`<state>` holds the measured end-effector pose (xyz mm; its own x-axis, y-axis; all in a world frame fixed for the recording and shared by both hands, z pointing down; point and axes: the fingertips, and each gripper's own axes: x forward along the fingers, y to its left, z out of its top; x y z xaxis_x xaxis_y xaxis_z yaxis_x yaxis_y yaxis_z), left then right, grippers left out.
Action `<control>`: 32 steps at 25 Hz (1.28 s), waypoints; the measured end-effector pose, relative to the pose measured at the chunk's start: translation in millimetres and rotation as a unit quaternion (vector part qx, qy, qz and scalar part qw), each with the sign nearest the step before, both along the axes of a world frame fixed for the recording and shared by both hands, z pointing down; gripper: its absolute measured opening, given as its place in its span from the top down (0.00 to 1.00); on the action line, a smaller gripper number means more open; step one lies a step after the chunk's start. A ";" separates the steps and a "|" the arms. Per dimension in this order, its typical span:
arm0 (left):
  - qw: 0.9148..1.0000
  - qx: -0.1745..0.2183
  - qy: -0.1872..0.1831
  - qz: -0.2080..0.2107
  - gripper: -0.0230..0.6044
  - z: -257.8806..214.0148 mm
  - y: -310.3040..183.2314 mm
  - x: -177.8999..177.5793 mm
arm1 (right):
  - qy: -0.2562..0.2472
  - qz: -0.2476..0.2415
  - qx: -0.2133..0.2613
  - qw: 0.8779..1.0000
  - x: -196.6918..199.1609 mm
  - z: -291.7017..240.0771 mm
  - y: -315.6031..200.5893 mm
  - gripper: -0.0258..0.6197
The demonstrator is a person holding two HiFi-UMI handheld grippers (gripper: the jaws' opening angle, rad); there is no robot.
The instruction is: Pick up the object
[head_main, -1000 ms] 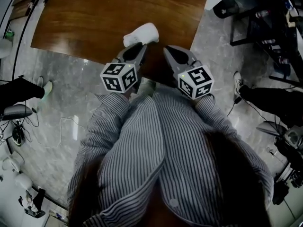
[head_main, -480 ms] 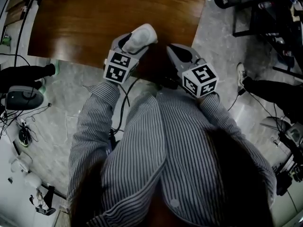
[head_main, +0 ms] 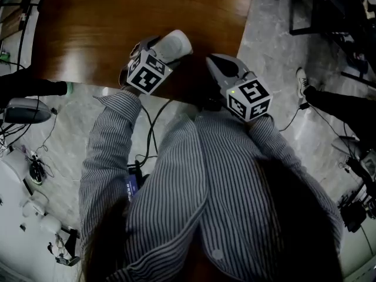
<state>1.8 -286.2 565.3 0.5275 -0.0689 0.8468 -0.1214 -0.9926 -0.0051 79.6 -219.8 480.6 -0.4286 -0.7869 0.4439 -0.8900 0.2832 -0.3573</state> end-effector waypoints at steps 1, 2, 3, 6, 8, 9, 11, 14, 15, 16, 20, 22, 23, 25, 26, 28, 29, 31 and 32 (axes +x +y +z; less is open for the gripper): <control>1.000 -0.007 -0.003 0.004 0.26 2.8 0.0 1.5 | -0.002 0.002 -0.002 1.000 1.5 1.6 -0.5 0.96; 1.000 -0.013 -0.007 0.008 0.25 5.6 0.0 3.0 | -0.004 0.004 -0.005 1.000 3.3 3.4 -1.1 0.96; 1.000 -0.016 -0.011 0.014 0.25 8.4 -0.1 4.3 | -0.006 0.007 -0.007 1.000 5.0 5.0 -1.7 0.96; 0.999 -0.024 -0.025 0.026 0.25 15.5 1.6 6.0 | -0.010 0.012 -0.011 1.000 7.5 8.1 -3.0 0.96; 0.999 -0.021 -0.032 0.032 0.25 19.1 3.1 5.9 | -0.012 0.012 -0.013 1.000 7.5 9.4 -2.8 0.96; 0.999 -0.018 -0.034 0.034 0.25 20.6 3.3 6.0 | -0.013 0.012 -0.015 1.000 7.3 10.3 -2.3 0.96; 0.999 -0.017 -0.034 0.034 0.25 23.0 3.7 7.1 | -0.016 0.012 -0.017 1.000 7.8 12.9 -1.5 0.96; 0.999 -0.025 -0.025 0.034 0.25 24.6 3.8 8.8 | -0.019 0.012 -0.021 1.000 8.4 16.0 -2.0 0.96; 0.999 -0.027 -0.021 0.033 0.25 24.6 3.7 8.9 | -0.020 0.012 -0.021 1.000 8.1 16.2 -2.5 0.96; 0.999 -0.029 -0.017 0.030 0.25 24.5 3.5 8.8 | -0.020 0.012 -0.022 0.999 7.5 16.2 -3.1 0.96; 0.999 -0.028 -0.009 0.024 0.24 24.6 4.3 9.8 | -0.018 0.007 -0.022 1.000 6.4 15.4 -2.9 0.96; 0.999 -0.027 -0.011 0.023 0.25 25.0 4.7 10.1 | -0.017 0.007 -0.022 1.000 6.9 15.4 -2.4 0.96; 0.999 -0.027 -0.012 0.021 0.25 25.3 4.8 10.1 | -0.017 0.008 -0.021 1.000 7.2 15.3 -2.3 0.96; 0.999 -0.028 -0.016 0.015 0.25 26.0 5.7 10.2 | -0.014 0.007 -0.017 1.000 7.5 13.8 -2.2 0.96; 0.999 -0.029 -0.018 0.010 0.25 26.2 6.3 10.3 | -0.013 0.006 -0.014 1.000 7.0 12.3 -2.3 0.96; 0.999 -0.033 -0.020 -0.003 0.25 25.8 7.3 10.6 | -0.011 0.001 -0.008 1.000 4.7 8.4 -3.5 0.96; 0.999 -0.037 -0.019 -0.009 0.25 25.3 8.1 11.1 | -0.009 -0.003 -0.004 1.000 3.3 6.5 -4.5 0.96; 0.999 -0.048 -0.012 -0.021 0.25 23.3 10.7 13.3 | -0.005 -0.009 0.001 1.000 1.4 2.6 -6.2 0.96; 0.998 -0.052 -0.006 -0.027 0.25 21.4 12.5 15.3 | -0.002 -0.011 0.004 1.000 1.1 0.5 -6.3 0.96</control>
<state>17.1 -273.7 586.6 0.5157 -0.0085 0.8567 -0.1757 -0.9798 0.0960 80.7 -226.0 481.2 -0.4485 -0.7808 0.4350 -0.8816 0.3063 -0.3592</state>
